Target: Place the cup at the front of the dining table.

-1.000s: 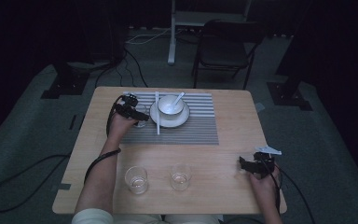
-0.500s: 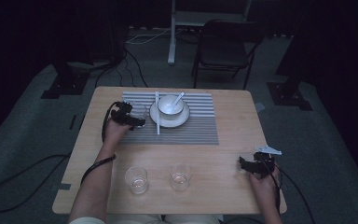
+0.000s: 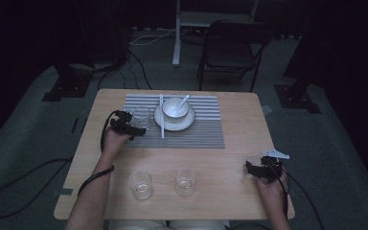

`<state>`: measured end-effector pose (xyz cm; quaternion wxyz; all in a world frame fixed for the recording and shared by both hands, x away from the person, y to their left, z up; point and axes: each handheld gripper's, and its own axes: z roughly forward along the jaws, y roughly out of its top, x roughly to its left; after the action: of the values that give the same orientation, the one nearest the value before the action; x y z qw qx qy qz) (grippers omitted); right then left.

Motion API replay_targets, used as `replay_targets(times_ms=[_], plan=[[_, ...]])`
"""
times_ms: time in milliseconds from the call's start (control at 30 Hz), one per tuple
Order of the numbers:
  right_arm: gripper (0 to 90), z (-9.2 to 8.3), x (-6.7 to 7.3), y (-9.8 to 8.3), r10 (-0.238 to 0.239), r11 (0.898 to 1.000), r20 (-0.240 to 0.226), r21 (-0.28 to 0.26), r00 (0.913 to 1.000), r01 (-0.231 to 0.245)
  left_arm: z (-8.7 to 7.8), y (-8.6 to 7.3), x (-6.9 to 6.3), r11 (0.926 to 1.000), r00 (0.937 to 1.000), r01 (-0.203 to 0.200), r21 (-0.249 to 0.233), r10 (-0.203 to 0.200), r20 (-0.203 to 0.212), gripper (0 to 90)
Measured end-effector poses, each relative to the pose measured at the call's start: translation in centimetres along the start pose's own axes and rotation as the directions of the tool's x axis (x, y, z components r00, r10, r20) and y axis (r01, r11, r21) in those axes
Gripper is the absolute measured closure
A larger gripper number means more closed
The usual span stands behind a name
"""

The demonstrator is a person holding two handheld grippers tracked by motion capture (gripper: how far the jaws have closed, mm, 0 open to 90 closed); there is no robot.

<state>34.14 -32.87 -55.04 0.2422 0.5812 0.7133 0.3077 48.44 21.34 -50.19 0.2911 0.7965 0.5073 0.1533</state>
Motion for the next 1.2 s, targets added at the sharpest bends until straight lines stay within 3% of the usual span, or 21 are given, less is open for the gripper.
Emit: replay_targets(times_ms=[333, 567, 900, 1100, 1200], plan=[[11.9, 0.0, 0.0, 0.0, 0.0, 1.0, 0.0, 0.0, 1.0, 0.0, -0.9, -1.6, 0.5, 0.9996, 0.9997, 0.022, -0.019, -0.022, 0.008, 0.0], [11.9, 0.0, 0.0, 0.0, 0.0, 1.0, 0.0, 0.0, 1.0, 0.0, -1.5, -3.6, 0.8, 0.9989, 0.9997, 0.023, -0.042, -0.022, 0.013, 0.0], [11.9, 0.0, 0.0, 0.0, 0.0, 1.0, 0.0, 0.0, 1.0, 0.0, -2.6, -6.0, 1.9, 0.9988, 0.9992, 0.037, -0.033, -0.037, -0.01, 0.0], [11.9, 0.0, 0.0, 0.0, 0.0, 1.0, 0.0, 0.0, 1.0, 0.0, -3.3, -7.8, 3.0, 0.9965, 0.9973, 0.069, -0.047, -0.07, -0.022, 0.0], [11.9, 0.0, 0.0, 0.0, 0.0, 1.0, 0.0, 0.0, 1.0, 0.0, -3.5, -8.5, 3.3, 0.9974, 0.9977, 0.061, -0.038, -0.062, -0.028, 0.0]])
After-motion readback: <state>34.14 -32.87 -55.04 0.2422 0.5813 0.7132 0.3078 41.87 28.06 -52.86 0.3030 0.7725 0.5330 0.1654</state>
